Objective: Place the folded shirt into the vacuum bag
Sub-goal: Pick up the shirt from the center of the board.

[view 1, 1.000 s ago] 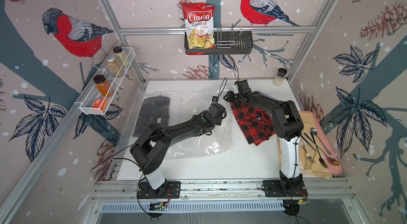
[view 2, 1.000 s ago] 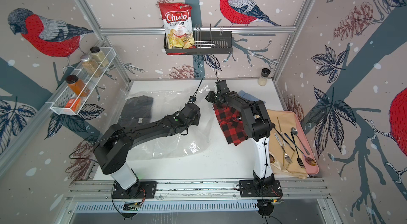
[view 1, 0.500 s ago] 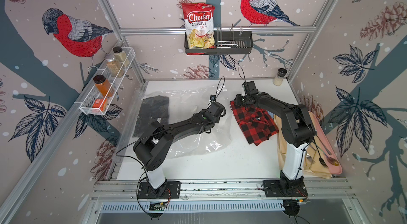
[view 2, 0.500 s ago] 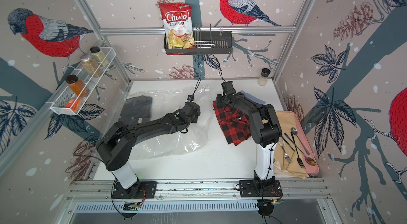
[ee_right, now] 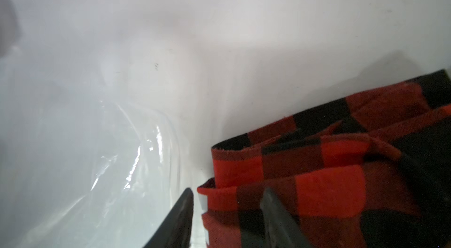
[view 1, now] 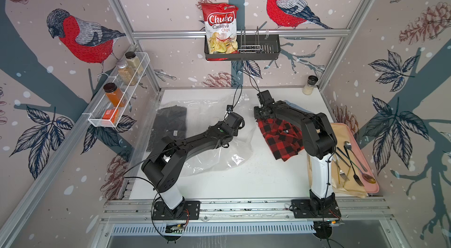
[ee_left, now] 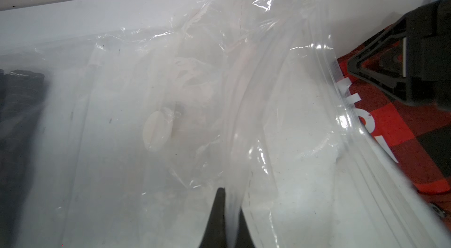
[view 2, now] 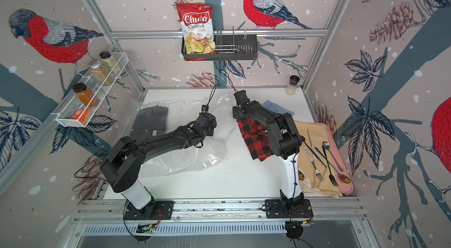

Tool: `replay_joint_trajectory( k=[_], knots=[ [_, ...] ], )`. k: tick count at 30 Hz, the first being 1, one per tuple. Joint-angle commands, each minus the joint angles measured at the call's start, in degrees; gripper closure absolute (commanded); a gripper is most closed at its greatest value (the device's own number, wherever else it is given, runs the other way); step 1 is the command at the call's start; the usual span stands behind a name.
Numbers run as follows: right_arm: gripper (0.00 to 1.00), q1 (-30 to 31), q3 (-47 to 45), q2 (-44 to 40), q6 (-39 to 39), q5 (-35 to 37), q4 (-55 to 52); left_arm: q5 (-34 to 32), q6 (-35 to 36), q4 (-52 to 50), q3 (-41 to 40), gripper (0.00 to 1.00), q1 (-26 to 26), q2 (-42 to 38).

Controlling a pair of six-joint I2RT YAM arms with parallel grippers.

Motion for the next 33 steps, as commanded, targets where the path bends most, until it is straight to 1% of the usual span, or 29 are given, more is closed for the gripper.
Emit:
replay_joint_trajectory(
  k=[1,8,14,22,28,33],
  knots=[
    [0.52,0.4,1.4,1.0,-1.4,3.4,-2.3,-1.5,0.4,-0.7,-0.4,1.00,0.5,-0.7],
    [0.52,0.5,2.2,3.2,-1.5,3.2,-2.9,0.0,0.7,-0.1,-0.1,1.00,0.8,-0.7],
    [0.43,0.9,2.1,4.4,-1.1,3.5,-3.7,2.3,0.9,0.9,0.2,1.00,0.6,-0.4],
    [0.42,0.8,3.4,7.0,-0.7,5.5,-6.3,3.0,0.9,0.8,1.4,1.00,-0.7,0.4],
    [0.45,0.9,3.6,8.2,-0.7,6.8,-7.9,3.0,0.8,0.6,2.6,1.00,-2.0,1.5],
    [0.57,0.8,1.8,7.6,-0.8,6.3,-7.1,3.9,0.3,1.0,2.9,1.00,-3.0,1.9]
  ],
)
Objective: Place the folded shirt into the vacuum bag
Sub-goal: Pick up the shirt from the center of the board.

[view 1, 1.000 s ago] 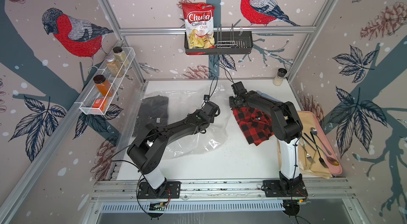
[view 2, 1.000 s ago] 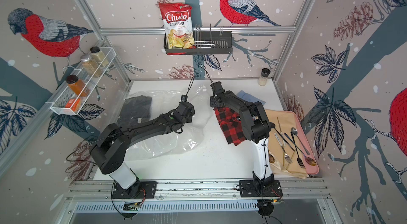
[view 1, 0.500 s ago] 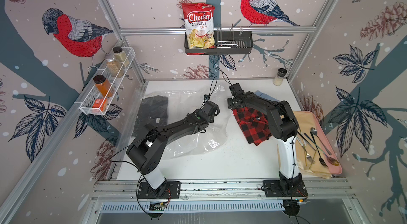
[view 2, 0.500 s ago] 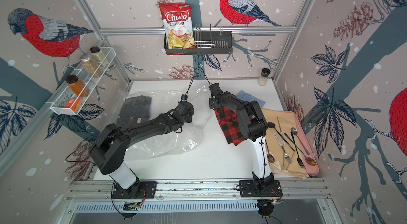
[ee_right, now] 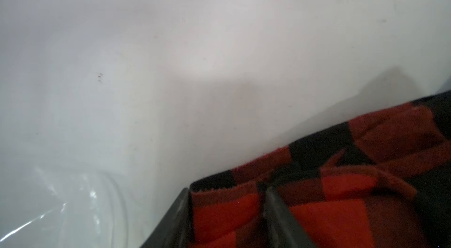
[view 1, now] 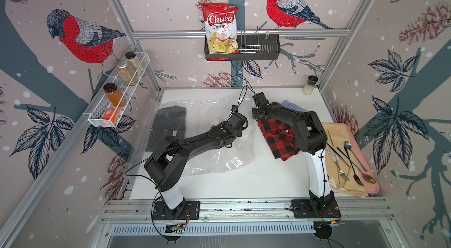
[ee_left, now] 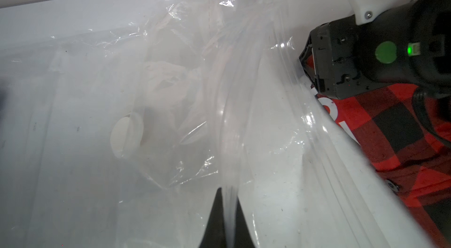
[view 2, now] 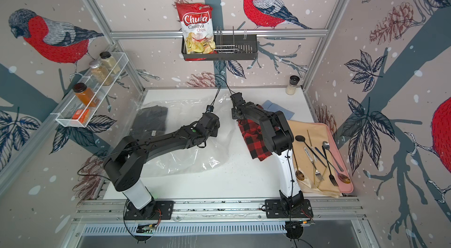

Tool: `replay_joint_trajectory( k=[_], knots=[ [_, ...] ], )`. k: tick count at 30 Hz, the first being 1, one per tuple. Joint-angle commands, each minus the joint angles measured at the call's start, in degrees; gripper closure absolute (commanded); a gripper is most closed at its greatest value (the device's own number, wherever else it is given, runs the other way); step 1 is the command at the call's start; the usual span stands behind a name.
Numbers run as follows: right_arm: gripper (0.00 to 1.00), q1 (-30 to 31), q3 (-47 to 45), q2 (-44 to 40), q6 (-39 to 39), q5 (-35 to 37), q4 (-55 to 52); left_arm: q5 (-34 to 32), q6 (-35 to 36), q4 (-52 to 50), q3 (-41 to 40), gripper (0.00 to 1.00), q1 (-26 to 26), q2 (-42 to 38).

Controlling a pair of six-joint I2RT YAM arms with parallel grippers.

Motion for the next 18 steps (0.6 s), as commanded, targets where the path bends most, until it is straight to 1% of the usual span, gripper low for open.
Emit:
replay_joint_trajectory(
  k=[1,3,5,9,12,14,18],
  knots=[
    [0.61,-0.3,-2.0,0.3,0.4,-1.9,-7.8,1.0,-0.5,0.9,0.5,1.00,-0.5,0.1],
    [0.71,-0.6,-3.0,-0.7,0.6,-3.0,-7.1,1.7,-0.7,1.1,0.5,1.00,-0.8,0.2],
    [0.82,-1.2,-4.3,-2.2,0.9,-4.7,-5.8,2.6,-0.9,1.4,0.6,1.00,-1.2,0.2],
    [0.94,-2.7,-7.3,-5.5,1.4,-9.6,-2.7,4.0,-1.4,2.0,1.0,1.00,-1.8,0.8],
    [1.00,-4.3,-10.7,-9.0,2.5,-14.0,0.8,5.2,-1.8,2.4,1.5,1.00,-2.2,1.8],
    [1.00,-5.8,-13.4,-11.8,3.8,-17.4,3.6,6.3,-2.1,3.1,1.7,1.00,-2.4,2.4],
    [1.00,-8.3,-18.6,-17.5,6.0,-21.6,8.3,7.9,-2.7,3.8,2.1,1.00,-2.7,3.6]
  ],
)
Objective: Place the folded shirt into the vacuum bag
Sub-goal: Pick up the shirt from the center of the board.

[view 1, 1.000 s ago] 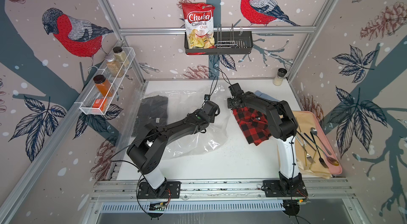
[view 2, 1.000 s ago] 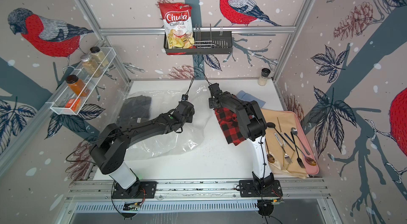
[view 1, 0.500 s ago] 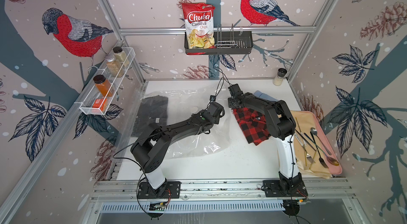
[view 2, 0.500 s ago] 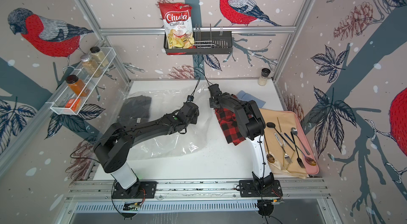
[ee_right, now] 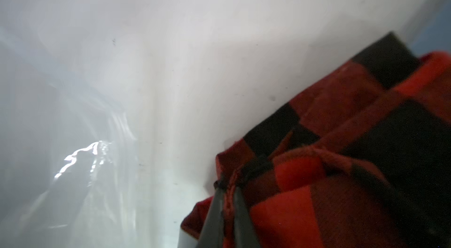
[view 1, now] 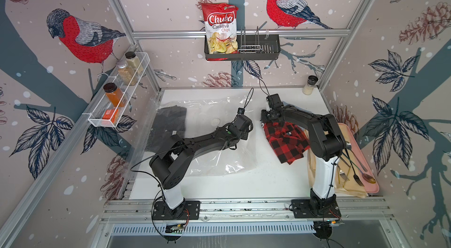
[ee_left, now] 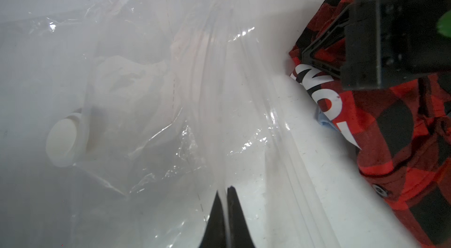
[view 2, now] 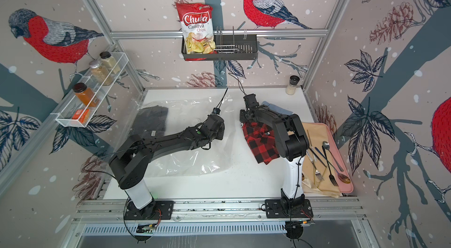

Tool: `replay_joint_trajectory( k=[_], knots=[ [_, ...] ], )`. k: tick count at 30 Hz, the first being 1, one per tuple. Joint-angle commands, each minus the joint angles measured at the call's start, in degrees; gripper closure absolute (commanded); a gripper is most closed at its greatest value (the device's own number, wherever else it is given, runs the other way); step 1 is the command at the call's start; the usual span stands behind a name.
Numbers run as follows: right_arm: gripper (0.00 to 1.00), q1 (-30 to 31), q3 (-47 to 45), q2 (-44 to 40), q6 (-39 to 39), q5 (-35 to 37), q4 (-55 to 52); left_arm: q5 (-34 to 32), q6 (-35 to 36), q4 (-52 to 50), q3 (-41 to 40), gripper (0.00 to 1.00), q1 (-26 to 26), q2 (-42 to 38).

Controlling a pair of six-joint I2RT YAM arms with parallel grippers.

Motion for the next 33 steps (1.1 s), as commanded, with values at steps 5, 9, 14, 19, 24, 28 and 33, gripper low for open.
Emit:
replay_joint_trajectory(
  k=[5,9,14,19,24,28,33],
  knots=[
    [1.00,-3.7,-8.1,-10.1,5.4,-8.7,8.3,3.9,-1.4,3.0,1.8,1.00,-0.8,1.7],
    [1.00,-5.1,-11.0,-14.0,7.8,-11.6,11.7,6.0,-1.8,3.9,2.9,1.00,-1.2,2.9],
    [1.00,-5.3,-13.5,-17.1,10.8,-14.7,15.6,7.4,-2.8,4.7,3.9,1.00,-1.8,4.7],
    [1.00,-4.2,-15.1,-18.3,14.2,-16.8,19.0,7.3,-3.8,6.2,2.3,1.00,-2.0,4.1],
    [1.00,-2.1,-14.8,-16.9,16.6,-16.2,20.7,6.8,-4.5,8.3,-0.6,1.00,-2.0,1.2],
    [1.00,-0.1,-13.0,-14.4,17.7,-15.7,21.1,6.7,-4.5,9.0,-1.8,1.00,-2.0,-1.0],
    [1.00,2.1,-10.5,-11.2,18.8,-14.6,20.9,7.0,-4.3,9.0,-1.9,1.00,-2.1,-1.2]
  ],
)
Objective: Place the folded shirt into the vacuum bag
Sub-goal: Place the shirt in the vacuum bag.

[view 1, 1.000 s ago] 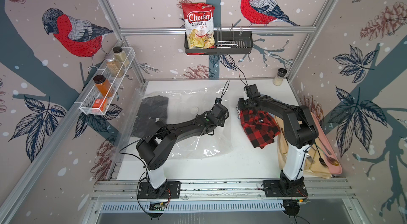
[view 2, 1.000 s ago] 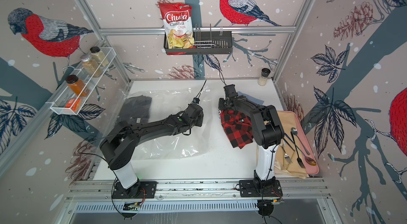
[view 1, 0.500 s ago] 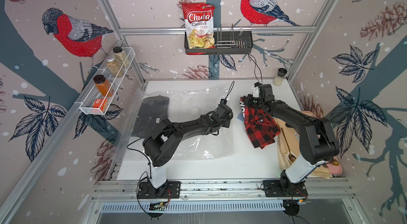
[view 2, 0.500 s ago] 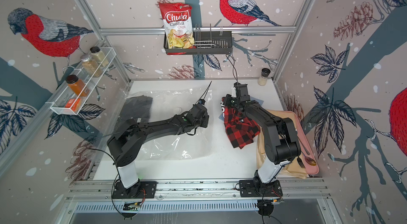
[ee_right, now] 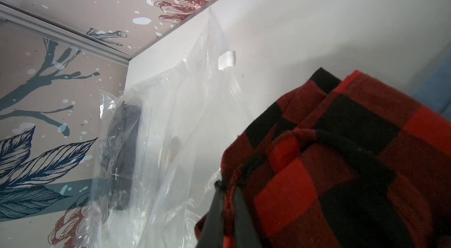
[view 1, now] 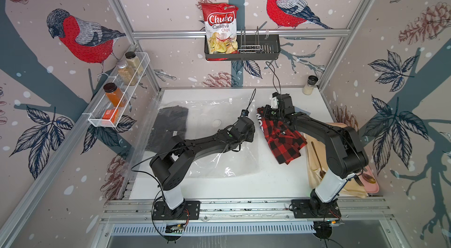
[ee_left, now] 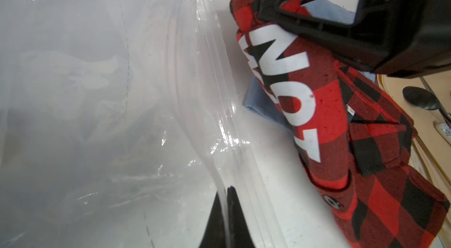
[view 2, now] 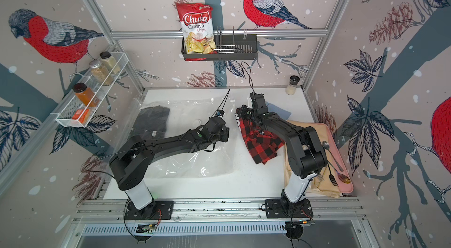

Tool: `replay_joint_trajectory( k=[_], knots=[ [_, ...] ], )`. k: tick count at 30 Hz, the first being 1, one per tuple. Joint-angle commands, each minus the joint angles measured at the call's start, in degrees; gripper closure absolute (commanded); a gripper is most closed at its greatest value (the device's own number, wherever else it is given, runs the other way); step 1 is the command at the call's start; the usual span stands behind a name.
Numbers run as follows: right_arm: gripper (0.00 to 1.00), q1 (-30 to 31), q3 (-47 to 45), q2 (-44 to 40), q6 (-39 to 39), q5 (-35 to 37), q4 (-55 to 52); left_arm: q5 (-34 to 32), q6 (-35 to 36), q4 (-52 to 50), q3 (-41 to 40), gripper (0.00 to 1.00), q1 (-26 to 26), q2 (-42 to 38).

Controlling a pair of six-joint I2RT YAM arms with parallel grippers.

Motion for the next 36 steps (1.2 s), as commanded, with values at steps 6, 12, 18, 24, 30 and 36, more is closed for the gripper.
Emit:
replay_joint_trajectory(
  k=[6,12,18,24,30,36],
  knots=[
    [1.00,2.4,3.7,4.1,2.8,1.5,2.8,0.8,-0.5,4.2,-0.9,1.00,-0.2,0.1],
    [1.00,3.5,5.8,7.5,4.6,1.9,3.4,0.1,-0.6,4.5,-2.3,1.00,-0.2,-3.0],
    [1.00,4.4,7.8,9.2,5.8,2.0,3.9,1.1,-0.2,4.8,-3.0,1.00,-0.2,-5.1],
    [1.00,4.9,8.8,8.9,6.2,3.6,2.8,1.8,-0.3,5.9,-3.7,1.00,-0.2,-3.3],
    [1.00,5.0,9.3,7.9,5.3,5.6,0.0,0.8,-0.6,7.1,-5.4,1.00,-0.4,-2.5],
    [1.00,5.1,10.0,8.1,4.9,5.7,-0.9,1.1,-0.7,7.4,-5.4,1.00,-0.4,-2.3]
  ],
)
